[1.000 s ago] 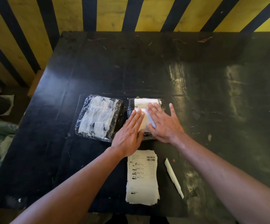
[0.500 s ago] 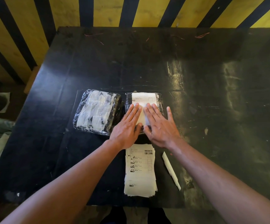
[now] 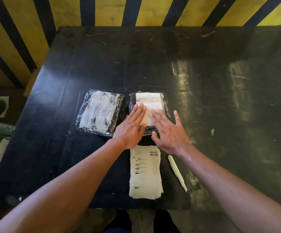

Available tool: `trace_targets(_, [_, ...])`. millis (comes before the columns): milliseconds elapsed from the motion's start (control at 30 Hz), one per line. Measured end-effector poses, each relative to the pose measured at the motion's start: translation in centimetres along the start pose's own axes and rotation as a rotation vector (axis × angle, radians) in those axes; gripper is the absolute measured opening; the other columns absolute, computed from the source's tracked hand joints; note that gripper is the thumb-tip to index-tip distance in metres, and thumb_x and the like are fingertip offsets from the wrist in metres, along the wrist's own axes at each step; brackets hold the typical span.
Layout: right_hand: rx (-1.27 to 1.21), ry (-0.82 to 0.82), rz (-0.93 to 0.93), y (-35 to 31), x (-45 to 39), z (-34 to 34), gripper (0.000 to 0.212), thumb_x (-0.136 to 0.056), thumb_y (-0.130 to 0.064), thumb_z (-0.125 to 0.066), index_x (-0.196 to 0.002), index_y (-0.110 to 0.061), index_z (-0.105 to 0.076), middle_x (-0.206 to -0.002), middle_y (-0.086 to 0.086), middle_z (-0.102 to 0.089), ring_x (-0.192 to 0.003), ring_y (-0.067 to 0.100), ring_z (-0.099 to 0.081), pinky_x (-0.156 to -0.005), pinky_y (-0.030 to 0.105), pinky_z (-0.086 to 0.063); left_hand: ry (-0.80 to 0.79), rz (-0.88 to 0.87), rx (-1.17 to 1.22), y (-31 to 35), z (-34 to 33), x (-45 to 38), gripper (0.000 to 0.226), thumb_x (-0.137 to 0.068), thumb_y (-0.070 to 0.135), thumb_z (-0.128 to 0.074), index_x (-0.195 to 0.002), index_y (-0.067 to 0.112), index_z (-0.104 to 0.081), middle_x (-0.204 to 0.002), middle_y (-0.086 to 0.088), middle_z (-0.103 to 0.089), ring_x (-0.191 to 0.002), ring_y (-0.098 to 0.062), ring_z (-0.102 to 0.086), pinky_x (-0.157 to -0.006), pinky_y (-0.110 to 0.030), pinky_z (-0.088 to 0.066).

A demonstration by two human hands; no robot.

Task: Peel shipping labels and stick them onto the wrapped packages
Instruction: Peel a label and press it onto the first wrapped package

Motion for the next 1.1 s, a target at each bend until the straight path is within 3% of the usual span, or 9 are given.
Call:
trace_targets(200, [0.025,0.063,-0.099,3.9,3.0,0.1,0.074,-0.103,-0.054,-0.016,-0.167,-0.016,-0.014,-0.175,0.002,-0.008,-0.163,0.020,-0.001,-0.129,0.063,-0.004,-0.015,0.036,0.003,0.2,0.1,0.0,0.067,-0.114,0.043,-0.026,-0.168,0.023,0.008,-0.174,0.009,0.020,-0.158,-0.007,0.025,-0.131,-0.040,-0.025])
trace_targets(400, [0.002,0.088,0.031,-2.6,1.8,-2.0,0.082,-0.103,-0.053,-0.030,-0.167,-0.014,0.002,-0.175,0.008,0.010,-0.162,0.024,0.012,-0.130,0.060,-0.003,-0.029,0.015,-0.005,0.3,0.0,0.0,0.067,-0.111,0.046,-0.018,-0.168,0.019,0.004,-0.176,0.004,0.015,-0.160,-0.011,0.019,-0.134,-0.042,-0.012])
trace_targets(533, [0.005,0.075,-0.017,-1.8,3.4,-3.2,0.086,-0.101,-0.047,-0.038,-0.167,-0.014,0.007,-0.176,0.005,0.014,-0.162,0.021,0.014,-0.129,0.062,-0.004,-0.039,0.008,-0.030,-0.4,-0.1,-0.1,0.068,-0.110,0.048,-0.021,-0.168,0.023,0.006,-0.175,0.007,0.017,-0.160,-0.010,0.020,-0.133,-0.044,-0.013])
trace_targets(633, [-0.019,0.093,-0.002,-0.2,5.1,-2.8,0.086,-0.099,-0.044,-0.043,-0.168,-0.015,0.000,-0.177,0.003,0.006,-0.163,0.019,0.008,-0.129,0.061,-0.005,-0.035,0.005,-0.044,-0.2,-0.2,0.0,0.068,-0.112,0.047,-0.023,-0.168,0.024,0.007,-0.175,0.008,0.018,-0.160,-0.010,0.021,-0.133,-0.047,-0.010])
trace_targets(700, [-0.055,0.152,-0.021,0.6,4.7,-1.7,0.084,-0.098,-0.039,-0.048,-0.168,-0.014,-0.009,-0.177,0.004,-0.001,-0.163,0.018,0.003,-0.131,0.057,-0.006,-0.043,0.025,-0.107,0.0,-0.2,-0.1,0.067,-0.113,0.046,-0.021,-0.168,0.023,0.009,-0.175,0.006,0.019,-0.160,-0.013,0.021,-0.133,-0.051,-0.001])
trace_targets(800, [-0.087,0.161,-0.018,0.8,2.3,-0.1,0.083,-0.097,-0.031,-0.044,-0.168,-0.013,-0.005,-0.177,0.003,0.002,-0.163,0.016,0.004,-0.132,0.051,-0.004,-0.014,0.031,-0.267,1.1,0.1,0.3,0.067,-0.111,0.043,-0.016,-0.168,0.017,0.007,-0.176,-0.003,0.016,-0.161,-0.021,0.020,-0.130,-0.056,0.010])
trace_targets(933, [-0.068,0.016,0.005,0.8,0.8,-1.2,0.088,-0.097,-0.032,-0.045,-0.168,-0.016,0.005,-0.176,0.000,0.013,-0.162,0.016,0.012,-0.131,0.055,-0.006,-0.024,-0.034,-0.284,4.3,-2.1,2.2,0.077,-0.107,0.047,-0.021,-0.166,0.013,0.015,-0.174,-0.009,0.022,-0.160,-0.023,0.025,-0.131,-0.054,0.010])
trace_targets(1100, [-0.051,0.042,-0.018,2.2,1.7,-1.3,0.095,-0.093,-0.026,-0.051,-0.167,-0.019,0.008,-0.176,-0.002,0.014,-0.162,0.015,0.013,-0.131,0.057,-0.006,-0.026,-0.040,-0.252,4.8,-3.9,5.3,0.090,-0.100,0.042,-0.039,-0.166,0.013,0.017,-0.174,-0.007,0.026,-0.160,-0.020,0.026,-0.133,-0.052,0.000])
Point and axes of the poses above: each hand's wrist, its own x-axis away from the middle knuckle, its own z-axis out of the back of the hand, y = z × x, the point moved 7 cm from there along -x, towards the middle knuckle
